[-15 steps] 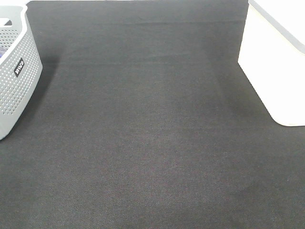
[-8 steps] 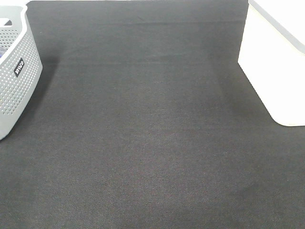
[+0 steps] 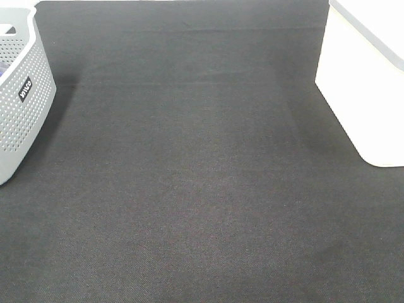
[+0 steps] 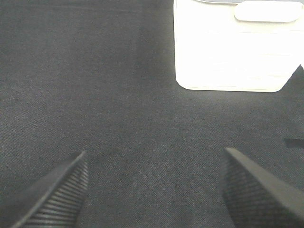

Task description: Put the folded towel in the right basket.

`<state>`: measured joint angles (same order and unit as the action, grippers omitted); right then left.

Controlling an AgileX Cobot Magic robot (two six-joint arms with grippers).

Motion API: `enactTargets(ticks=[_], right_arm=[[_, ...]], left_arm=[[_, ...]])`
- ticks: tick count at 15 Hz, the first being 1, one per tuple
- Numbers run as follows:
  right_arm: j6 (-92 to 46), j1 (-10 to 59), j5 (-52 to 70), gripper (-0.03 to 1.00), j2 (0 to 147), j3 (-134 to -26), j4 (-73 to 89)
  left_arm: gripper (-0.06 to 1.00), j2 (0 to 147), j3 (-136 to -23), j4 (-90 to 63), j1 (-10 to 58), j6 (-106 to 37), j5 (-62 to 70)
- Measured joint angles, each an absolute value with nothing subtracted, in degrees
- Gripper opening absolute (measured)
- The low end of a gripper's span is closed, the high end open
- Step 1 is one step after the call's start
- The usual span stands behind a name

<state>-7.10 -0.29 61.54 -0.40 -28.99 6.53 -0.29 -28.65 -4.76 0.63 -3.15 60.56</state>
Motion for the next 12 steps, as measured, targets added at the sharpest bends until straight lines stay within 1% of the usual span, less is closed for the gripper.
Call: enactTargets(ticks=[7,12], right_arm=[[-6.93,-0.29,61.54,0.72,-0.40,-28.99,5.96],[-3.95,-0.29,61.54,0.72,-0.40,-28.99,3.78]], left_arm=[[0.87,-0.29,-28.65,-4.76,0.63,-3.15,60.56],[0.87,-0.29,-28.65,-4.76,0.63,-3.15,60.56]])
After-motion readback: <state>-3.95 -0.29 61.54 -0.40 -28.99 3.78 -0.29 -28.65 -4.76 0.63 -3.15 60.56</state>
